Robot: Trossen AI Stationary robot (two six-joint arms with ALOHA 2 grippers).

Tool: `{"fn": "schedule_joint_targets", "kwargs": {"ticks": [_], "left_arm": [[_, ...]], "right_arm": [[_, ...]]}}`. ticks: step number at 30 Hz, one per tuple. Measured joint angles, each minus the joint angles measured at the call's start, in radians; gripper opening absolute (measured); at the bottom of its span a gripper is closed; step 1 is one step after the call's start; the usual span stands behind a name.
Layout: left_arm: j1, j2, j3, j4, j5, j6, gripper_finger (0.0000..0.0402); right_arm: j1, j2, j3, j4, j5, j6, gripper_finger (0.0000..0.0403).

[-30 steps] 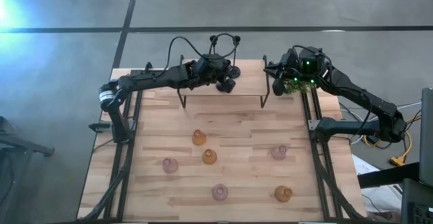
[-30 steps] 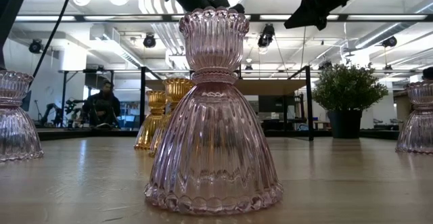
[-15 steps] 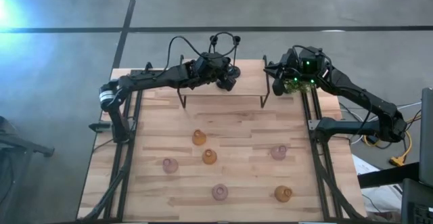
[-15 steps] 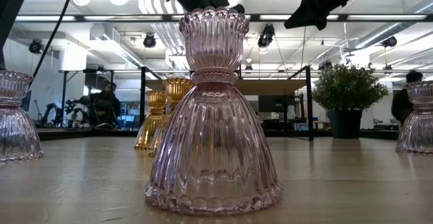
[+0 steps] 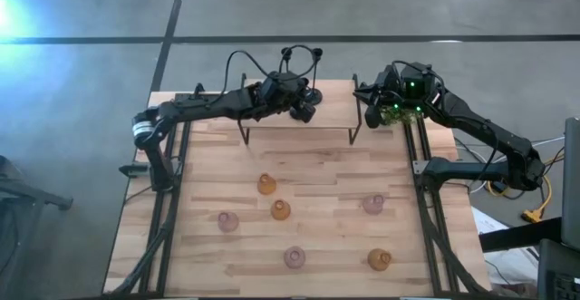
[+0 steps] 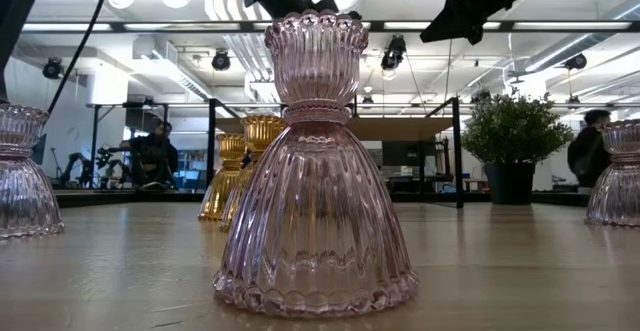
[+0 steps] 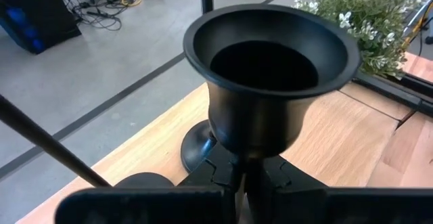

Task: Pick & Place candle stick holders
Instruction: Put the black candle holder on the shelf

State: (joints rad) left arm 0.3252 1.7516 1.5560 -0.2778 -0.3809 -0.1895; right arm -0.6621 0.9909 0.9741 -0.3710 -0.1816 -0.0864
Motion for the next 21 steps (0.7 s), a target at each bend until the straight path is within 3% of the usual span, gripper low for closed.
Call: {"fn": "schedule_joint_targets", "kwargs": {"ticks": [7,14,21], "left_arm": [[0.0,-0.002,-0.023,0.04,0.0,-0.002,0.0014],[0.0,0.004,-0.029,0.019,0.005,-0.002,0.0073],[0.0,0.001,-0.029,0.023,-0.003,-0.001,0.0094]], "right_arm": [[0.0,0.0,0.0,0.0,0.0,0.0,0.0047],[0.0,0.0,0.0,0.0,0.0,0.0,0.0047],[0.0,0.0,0.0,0.0,0.0,0.0,0.0047]]}}
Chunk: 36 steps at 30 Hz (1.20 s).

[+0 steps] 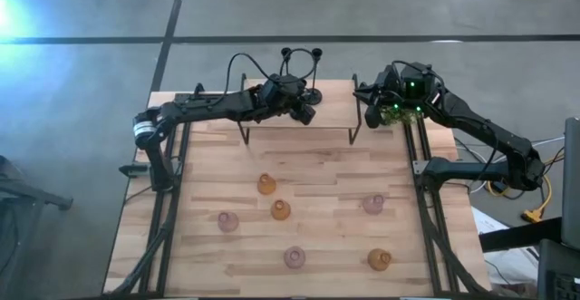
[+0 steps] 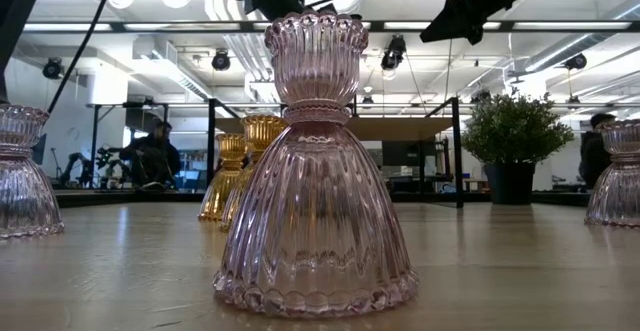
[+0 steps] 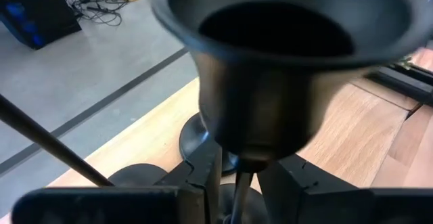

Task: Pick & Place candle stick holders
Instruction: Put the black candle holder on the shelf, then put the top right pink glass candle holder on the shelf

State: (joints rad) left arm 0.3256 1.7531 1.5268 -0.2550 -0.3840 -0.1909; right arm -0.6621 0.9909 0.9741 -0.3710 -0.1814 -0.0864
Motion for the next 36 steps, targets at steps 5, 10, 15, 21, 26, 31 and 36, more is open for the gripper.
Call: {"fn": "schedule_joint_targets", "kwargs": {"ticks": [5,10,15,21,26,31,36], "left_arm": [[0.0,0.0,-0.003,-0.01,-0.001,-0.002,0.0111],[0.0,0.0,-0.003,-0.02,-0.002,-0.002,0.0146],[0.0,-0.003,-0.003,-0.036,0.027,-0.003,0.0195],[0.0,-0.041,-0.003,-0.112,0.082,-0.007,0.0223],[0.0,-0.1,-0.005,-0.176,0.085,-0.009,0.0221],[0.0,-0.174,-0.01,-0.271,0.107,-0.017,0.022],[0.0,-0.253,-0.011,-0.396,0.134,-0.021,0.022]], "right_arm": [[0.0,0.0,0.0,0.0,0.0,0.0,0.0047],[0.0,0.0,0.0,0.0,0.0,0.0,0.0047],[0.0,0.0,0.0,0.0,0.0,0.0,0.0047],[0.0,0.0,0.0,0.0,0.0,0.0,0.0047],[0.001,0.0,0.0,-0.001,0.0,0.001,0.0047],[0.001,0.0,0.0,-0.024,0.0,0.004,0.0047],[0.001,0.0,0.0,-0.057,-0.001,0.007,0.0047]]}}
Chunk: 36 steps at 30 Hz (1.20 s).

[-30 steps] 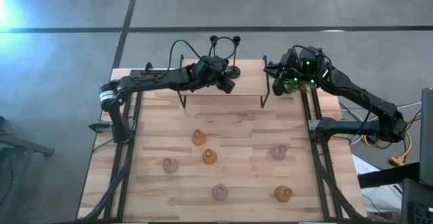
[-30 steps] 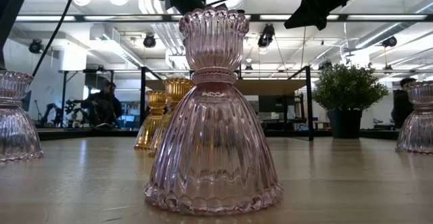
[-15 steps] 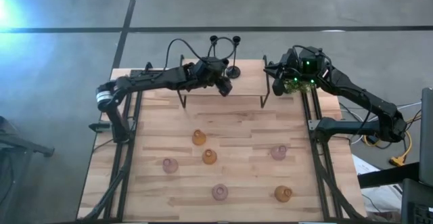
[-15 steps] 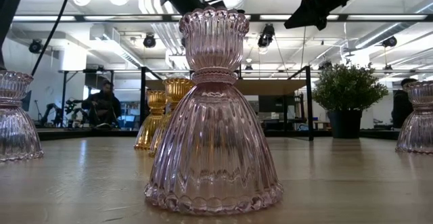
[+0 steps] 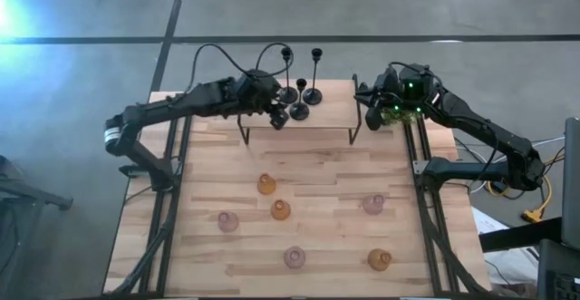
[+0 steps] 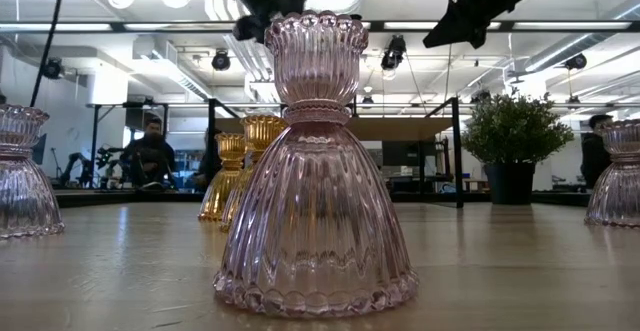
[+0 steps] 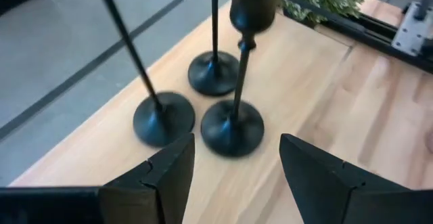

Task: Pick & Place candle stick holders
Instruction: Put the top right pink glass candle holder on the shelf

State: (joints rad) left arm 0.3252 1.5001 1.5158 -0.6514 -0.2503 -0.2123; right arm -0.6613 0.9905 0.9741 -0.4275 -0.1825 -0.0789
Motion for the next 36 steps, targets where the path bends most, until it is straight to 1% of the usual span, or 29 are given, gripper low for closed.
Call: {"fn": "schedule_joint_targets", "kwargs": {"ticks": [4,7,11,14,16,22,26,28,31,36], "left_arm": [[-0.002,-0.063,0.0,-0.103,0.016,-0.007,0.022],[-0.003,-0.108,0.0,-0.179,0.048,-0.015,0.022],[-0.006,-0.16,0.0,-0.288,0.142,-0.031,0.022],[-0.014,-0.196,0.0,-0.375,0.23,-0.033,0.022],[-0.022,-0.218,0.0,-0.431,0.269,-0.033,0.022],[-0.067,-0.275,-0.002,-0.563,0.287,-0.033,0.0213],[-0.105,-0.321,-0.028,-0.586,0.287,-0.067,0.0189],[-0.127,-0.35,-0.058,-0.583,0.287,-0.091,0.0172],[-0.16,-0.393,-0.112,-0.577,0.285,-0.147,0.014],[-0.215,-0.469,-0.236,-0.462,0.281,-0.251,0.008]], "right_arm": [[0.0,-0.002,0.0,-0.029,-0.001,0.011,0.0047],[0.0,-0.006,0.0,-0.054,-0.002,0.033,0.0047],[0.0,-0.027,0.003,-0.119,-0.009,0.061,0.0047],[0.001,-0.054,0.022,-0.204,-0.026,0.087,0.0047],[0.002,-0.079,0.037,-0.27,-0.035,0.108,0.0047],[0.018,-0.18,0.084,-0.416,-0.035,0.186,0.0043],[0.058,-0.258,0.106,-0.463,-0.034,0.265,0.0025],[0.087,-0.292,0.109,-0.479,-0.026,0.315,0.0014],[0.14,-0.329,0.109,-0.503,-0.011,0.389,0.001],[0.246,-0.349,0.107,-0.559,0.062,0.482,0.0008]]}}
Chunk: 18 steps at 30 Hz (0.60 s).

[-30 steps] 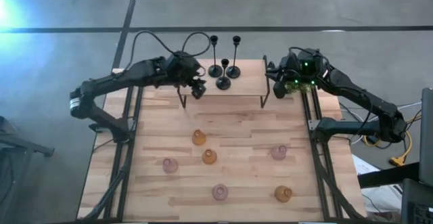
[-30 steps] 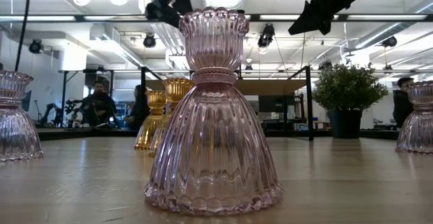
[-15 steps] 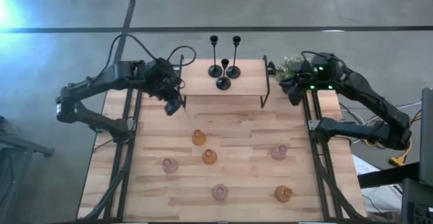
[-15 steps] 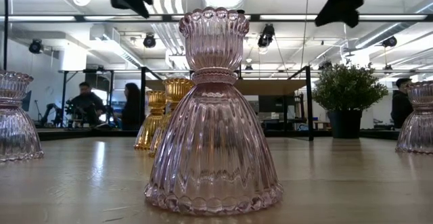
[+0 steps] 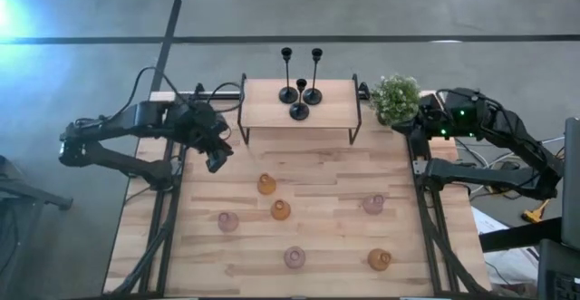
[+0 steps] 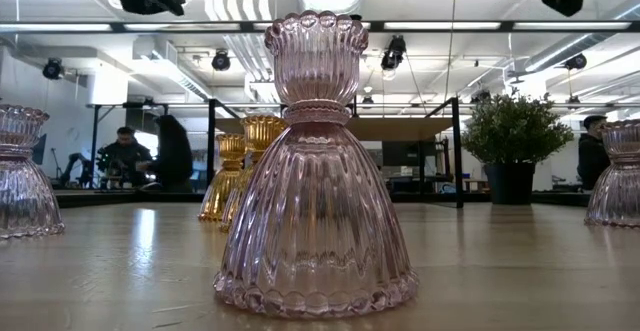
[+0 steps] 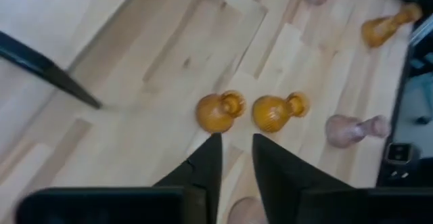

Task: Pick & Place candle stick holders
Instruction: Put the top right pink glass candle holder on the shelf

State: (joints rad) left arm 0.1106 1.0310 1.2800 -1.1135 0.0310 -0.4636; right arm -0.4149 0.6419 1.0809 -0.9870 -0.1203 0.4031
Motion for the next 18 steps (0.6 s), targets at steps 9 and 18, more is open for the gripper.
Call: {"fn": "schedule_joint_targets", "kwargs": {"ticks": [9,18], "left_arm": [[-0.087,-0.11,-0.267,0.292,0.005,-0.127,0.0006],[-0.099,-0.158,-0.392,0.332,0.004,-0.147,0.0005]], "right_arm": [[0.235,0.123,-0.004,-0.005,0.07,0.115,0.0008],[0.525,0.291,-0.005,-0.006,0.123,0.297,0.0008]]}}
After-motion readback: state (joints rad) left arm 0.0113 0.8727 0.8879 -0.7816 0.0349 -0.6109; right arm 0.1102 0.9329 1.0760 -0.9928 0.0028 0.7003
